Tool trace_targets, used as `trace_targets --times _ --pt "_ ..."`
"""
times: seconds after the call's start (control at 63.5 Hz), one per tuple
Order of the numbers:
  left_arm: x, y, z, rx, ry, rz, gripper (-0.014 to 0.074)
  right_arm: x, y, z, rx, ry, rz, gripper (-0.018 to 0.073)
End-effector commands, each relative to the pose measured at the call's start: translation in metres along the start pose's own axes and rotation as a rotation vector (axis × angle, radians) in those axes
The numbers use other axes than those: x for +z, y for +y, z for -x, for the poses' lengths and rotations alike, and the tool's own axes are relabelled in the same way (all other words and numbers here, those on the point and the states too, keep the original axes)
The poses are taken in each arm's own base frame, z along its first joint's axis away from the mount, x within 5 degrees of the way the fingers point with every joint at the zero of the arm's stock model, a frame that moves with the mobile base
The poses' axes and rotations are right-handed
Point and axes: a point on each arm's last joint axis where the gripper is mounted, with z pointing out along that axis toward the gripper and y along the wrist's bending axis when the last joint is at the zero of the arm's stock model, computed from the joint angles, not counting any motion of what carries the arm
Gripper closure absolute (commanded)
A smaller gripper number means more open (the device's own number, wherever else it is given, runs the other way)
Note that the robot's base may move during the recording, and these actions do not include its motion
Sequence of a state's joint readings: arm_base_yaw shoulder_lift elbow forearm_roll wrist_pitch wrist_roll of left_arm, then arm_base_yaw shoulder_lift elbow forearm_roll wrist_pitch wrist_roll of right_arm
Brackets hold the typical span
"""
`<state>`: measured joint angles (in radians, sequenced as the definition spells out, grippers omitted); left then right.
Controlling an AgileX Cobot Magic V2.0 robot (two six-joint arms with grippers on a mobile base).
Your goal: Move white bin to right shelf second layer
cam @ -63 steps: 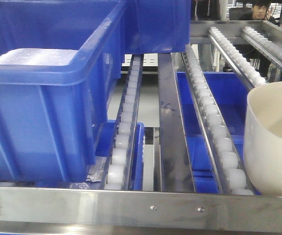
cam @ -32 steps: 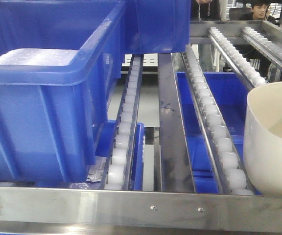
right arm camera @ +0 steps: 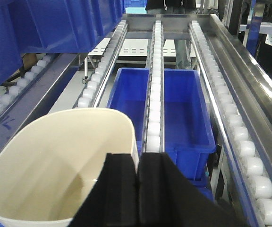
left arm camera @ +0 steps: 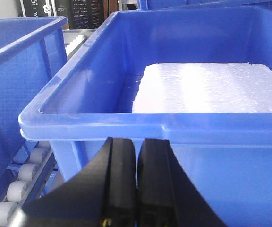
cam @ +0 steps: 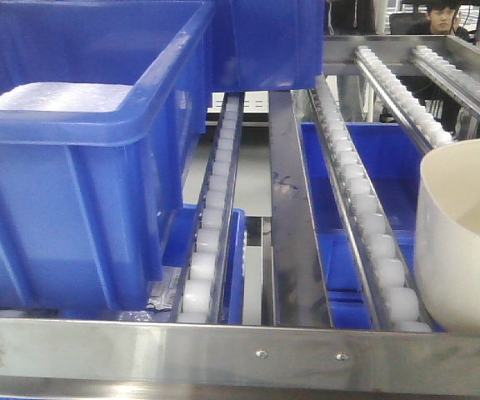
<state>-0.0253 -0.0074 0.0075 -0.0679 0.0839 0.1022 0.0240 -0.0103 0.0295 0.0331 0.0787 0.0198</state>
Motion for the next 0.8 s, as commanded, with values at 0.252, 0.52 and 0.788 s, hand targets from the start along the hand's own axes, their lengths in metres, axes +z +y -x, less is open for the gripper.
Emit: trace_targets --times 0.252,0.52,0.788 --pt "0.0003 0.0002 -0.0041 -0.009 -0.060 0.004 0.0512 -0.0030 0.0007 0.0151 0.002 -0.131 0.007 0.0503" --pt "0.0003 0.0002 -0.0041 -0.009 -0.060 0.004 0.0512 -0.0030 0.0007 0.0151 0.002 -0.131 0.007 0.0503" --pt "0.0003 0.0002 -0.0041 -0.009 -0.060 0.004 0.0512 -0.0030 0.0007 0.0151 0.002 -0.131 0.007 0.0503"
